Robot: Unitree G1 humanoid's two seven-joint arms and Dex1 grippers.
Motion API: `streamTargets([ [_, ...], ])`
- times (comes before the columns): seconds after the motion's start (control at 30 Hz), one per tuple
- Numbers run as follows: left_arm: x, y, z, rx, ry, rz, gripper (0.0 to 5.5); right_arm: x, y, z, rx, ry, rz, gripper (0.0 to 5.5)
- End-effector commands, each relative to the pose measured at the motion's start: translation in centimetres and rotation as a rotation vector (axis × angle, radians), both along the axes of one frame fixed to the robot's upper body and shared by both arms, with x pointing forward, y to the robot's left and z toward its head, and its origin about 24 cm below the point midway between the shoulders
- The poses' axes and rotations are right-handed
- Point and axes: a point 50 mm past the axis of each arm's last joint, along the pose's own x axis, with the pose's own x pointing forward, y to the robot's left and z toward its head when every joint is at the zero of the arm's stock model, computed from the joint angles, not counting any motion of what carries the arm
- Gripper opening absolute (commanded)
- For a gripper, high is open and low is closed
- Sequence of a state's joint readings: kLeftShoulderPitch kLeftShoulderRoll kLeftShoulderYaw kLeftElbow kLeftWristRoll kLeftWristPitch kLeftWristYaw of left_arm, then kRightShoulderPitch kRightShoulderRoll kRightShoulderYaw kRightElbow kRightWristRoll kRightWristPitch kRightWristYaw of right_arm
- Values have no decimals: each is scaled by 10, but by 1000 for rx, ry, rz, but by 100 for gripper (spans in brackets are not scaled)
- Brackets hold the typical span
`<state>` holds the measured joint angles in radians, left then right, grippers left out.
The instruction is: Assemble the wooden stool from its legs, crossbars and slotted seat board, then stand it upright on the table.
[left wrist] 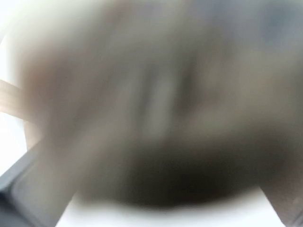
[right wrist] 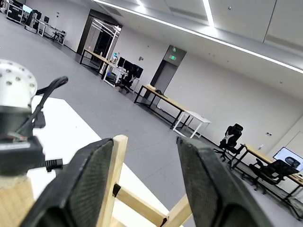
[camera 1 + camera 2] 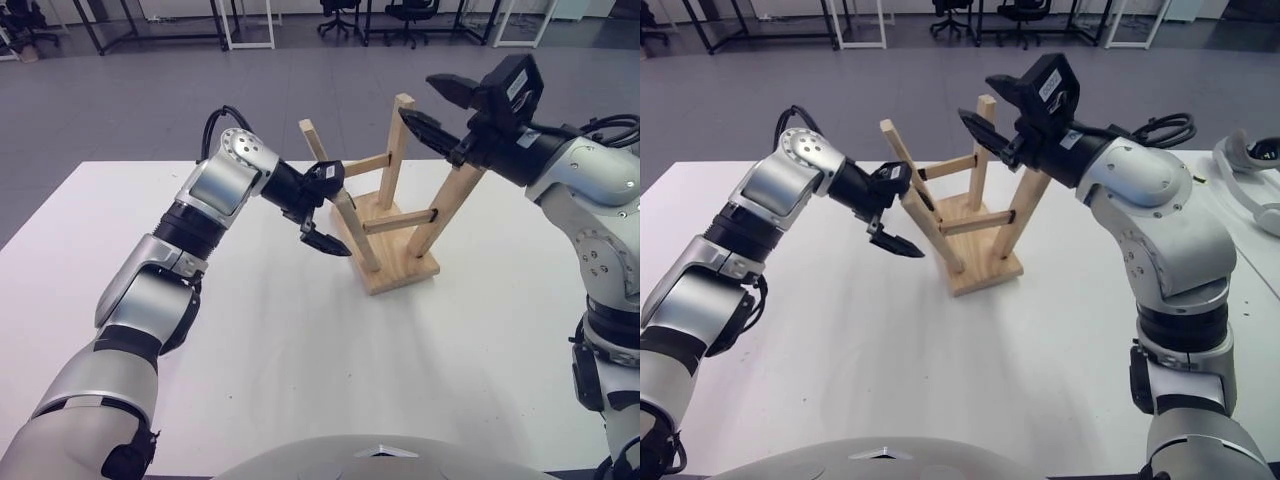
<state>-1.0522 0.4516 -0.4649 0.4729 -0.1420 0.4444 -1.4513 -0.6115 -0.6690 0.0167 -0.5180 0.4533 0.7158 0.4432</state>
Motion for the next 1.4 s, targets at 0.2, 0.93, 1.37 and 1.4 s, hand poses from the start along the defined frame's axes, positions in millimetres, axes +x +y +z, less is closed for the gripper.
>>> streamTargets([
  [0.2, 16, -13, 32, -105, -79, 37, 536, 8, 8, -151, -456, 243, -140, 247],
  [0.93, 10, 34, 13, -55, -51, 107, 536, 3, 53, 28, 289, 27, 99, 247],
  [1.37, -5, 61, -3, -85, -62, 216, 536, 5, 29, -60, 26, 359, -11, 247],
  [1.4, -5, 61, -2, -87, -63, 221, 536, 6, 29, -53, 46, 349, -4, 247],
])
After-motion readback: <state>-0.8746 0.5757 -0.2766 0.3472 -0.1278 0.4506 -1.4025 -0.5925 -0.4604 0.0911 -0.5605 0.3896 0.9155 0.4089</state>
